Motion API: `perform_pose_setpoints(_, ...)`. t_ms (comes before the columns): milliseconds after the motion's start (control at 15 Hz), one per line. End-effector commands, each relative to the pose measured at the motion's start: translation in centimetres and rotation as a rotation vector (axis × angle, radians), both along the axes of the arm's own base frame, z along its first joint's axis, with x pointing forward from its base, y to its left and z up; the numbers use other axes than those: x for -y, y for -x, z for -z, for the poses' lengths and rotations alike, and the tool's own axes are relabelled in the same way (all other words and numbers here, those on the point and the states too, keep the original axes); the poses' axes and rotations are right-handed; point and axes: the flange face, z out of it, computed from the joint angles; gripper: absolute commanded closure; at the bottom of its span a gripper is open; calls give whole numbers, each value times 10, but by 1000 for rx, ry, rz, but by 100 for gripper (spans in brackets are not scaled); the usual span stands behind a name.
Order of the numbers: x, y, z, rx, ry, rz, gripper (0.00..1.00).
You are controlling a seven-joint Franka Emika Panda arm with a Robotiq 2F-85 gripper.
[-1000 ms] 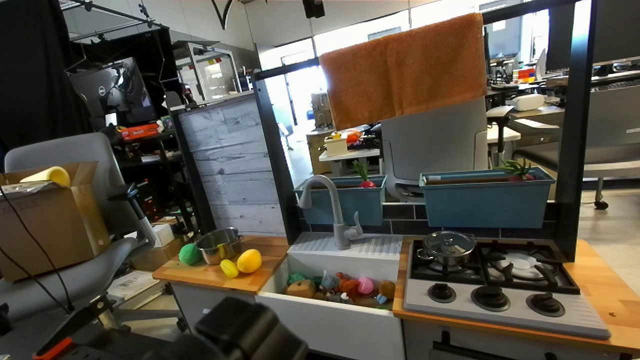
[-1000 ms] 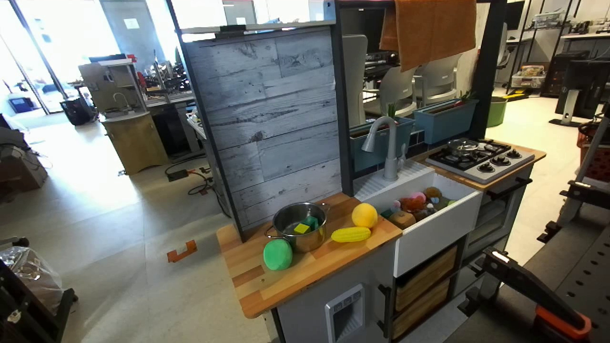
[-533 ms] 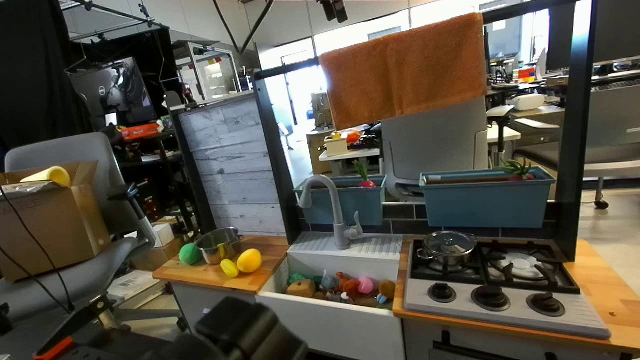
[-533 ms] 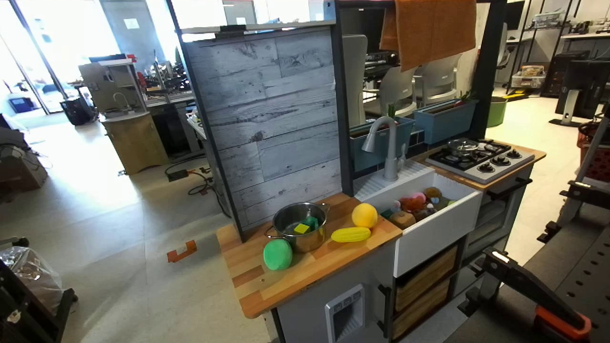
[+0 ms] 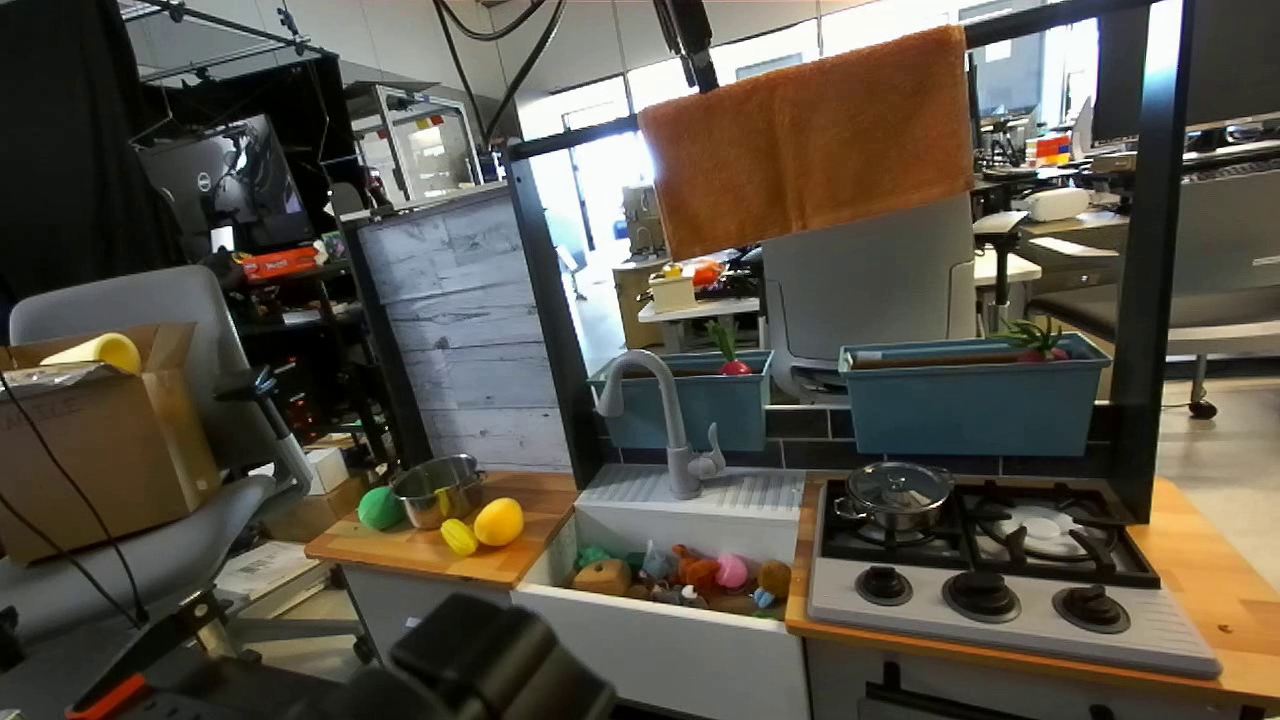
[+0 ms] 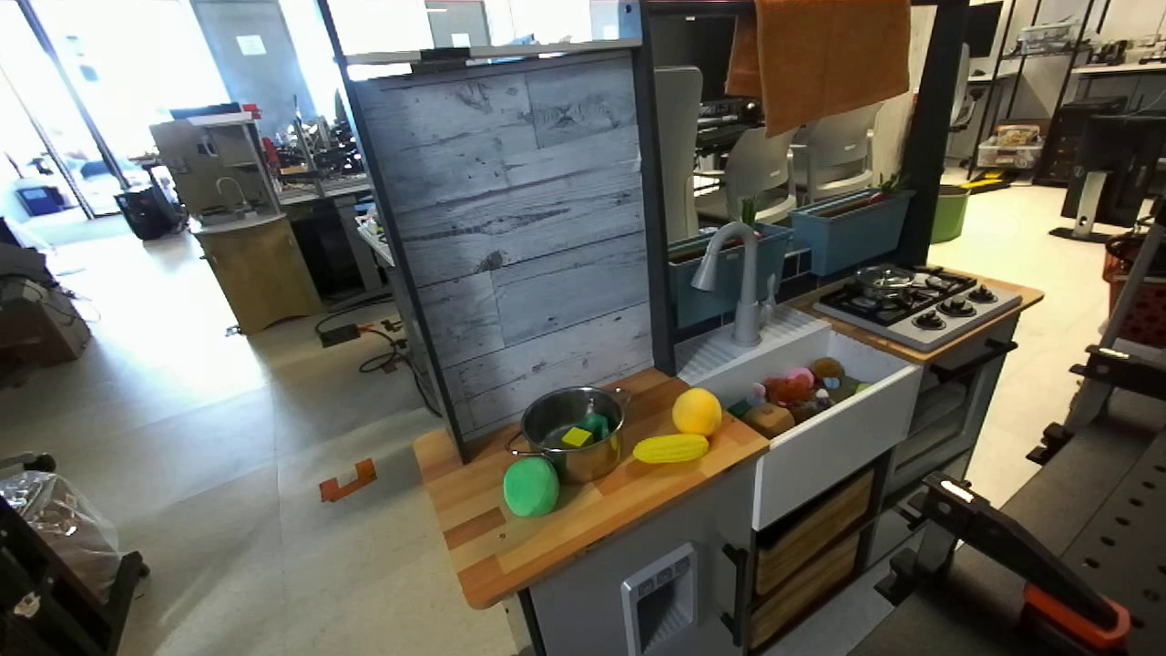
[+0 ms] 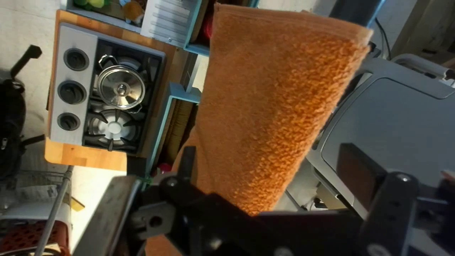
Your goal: Remove the orange towel from the rail
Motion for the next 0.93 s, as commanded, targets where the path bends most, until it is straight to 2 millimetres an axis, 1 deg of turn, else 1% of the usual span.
perform_pose_setpoints(0,5,6,3,-45,-23,34,0)
perform_pose_setpoints(133,6,8,6,-66,-31,44,0)
perform_pose_setpoints(200,6,8,6,-66,-32,48,25)
perform_pose_setpoints(267,6,9,6,-68,-34,50,26)
perform_pose_setpoints(400,5,8,4,-62,-36,56,41)
perform_pose_setpoints(600,4,8,5,-60,-38,59,66)
perform_pose_setpoints(867,4,9,10,-85,-47,63,97)
